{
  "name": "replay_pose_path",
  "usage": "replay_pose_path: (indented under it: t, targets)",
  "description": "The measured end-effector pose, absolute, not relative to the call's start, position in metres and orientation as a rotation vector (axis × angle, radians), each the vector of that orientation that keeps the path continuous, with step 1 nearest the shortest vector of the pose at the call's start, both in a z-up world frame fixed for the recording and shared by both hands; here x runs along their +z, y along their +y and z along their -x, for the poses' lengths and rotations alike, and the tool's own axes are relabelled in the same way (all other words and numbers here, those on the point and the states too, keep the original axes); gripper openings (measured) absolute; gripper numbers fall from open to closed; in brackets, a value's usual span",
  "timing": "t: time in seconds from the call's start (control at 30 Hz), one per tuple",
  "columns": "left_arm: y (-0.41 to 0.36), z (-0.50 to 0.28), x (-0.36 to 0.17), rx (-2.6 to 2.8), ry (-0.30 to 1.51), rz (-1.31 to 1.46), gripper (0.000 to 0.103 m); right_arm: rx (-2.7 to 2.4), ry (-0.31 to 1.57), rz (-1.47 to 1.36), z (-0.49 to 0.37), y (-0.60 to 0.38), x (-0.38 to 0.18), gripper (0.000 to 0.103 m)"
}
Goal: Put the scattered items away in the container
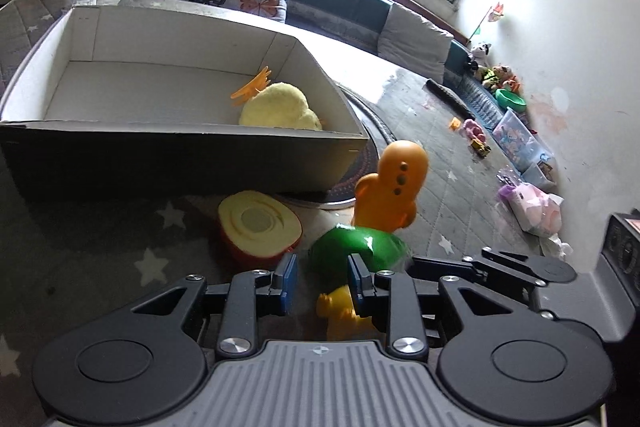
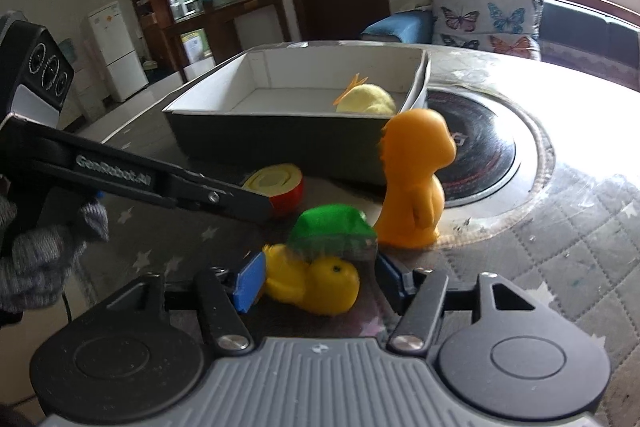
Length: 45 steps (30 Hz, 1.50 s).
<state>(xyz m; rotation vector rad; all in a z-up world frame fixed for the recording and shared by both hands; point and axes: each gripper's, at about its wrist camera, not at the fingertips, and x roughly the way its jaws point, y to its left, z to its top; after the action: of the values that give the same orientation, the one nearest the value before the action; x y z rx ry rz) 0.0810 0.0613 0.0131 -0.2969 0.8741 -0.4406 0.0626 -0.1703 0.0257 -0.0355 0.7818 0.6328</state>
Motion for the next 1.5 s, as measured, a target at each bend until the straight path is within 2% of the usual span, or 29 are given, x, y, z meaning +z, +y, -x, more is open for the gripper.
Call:
replay_pose_path:
  t: [0.17,0.47,0.73,0.93,1.33,1.5]
  targets:
    - [0.064,-0.063,0.011,-0.477,0.877,0.275,0.030,0.667,0.785,0.062,-0.064,-0.165,0.017,0.070]
    - [0.056,-0.055,0.004,-0.507,0.898,0.243,0.030,0.740,0.790,0.134,-0.049,-0.151,0.012,0.069]
    - [0.059,-0.056,-0.002,-0.502,0.907,0.287,0.030,0.744,0.792,0.170,-0.041,-0.145,0.009,0.053]
    - [0.058,-0.058,-0.009,-0.502,0.920,0.329,0.034,0.730,0.793,0.186,-0.041,-0.140,0.006,0.047]
    - [0.065,-0.053,-0.009,-0.489,0.902,0.387,0.034,0.703,0.772,0.224,-0.033,-0.135,0.006,0.042]
    - [0.069,-0.049,0.003,-0.480,0.860,0.383,0.030,0.705,0.742,0.233,-0.030,-0.131,0.017,0.042]
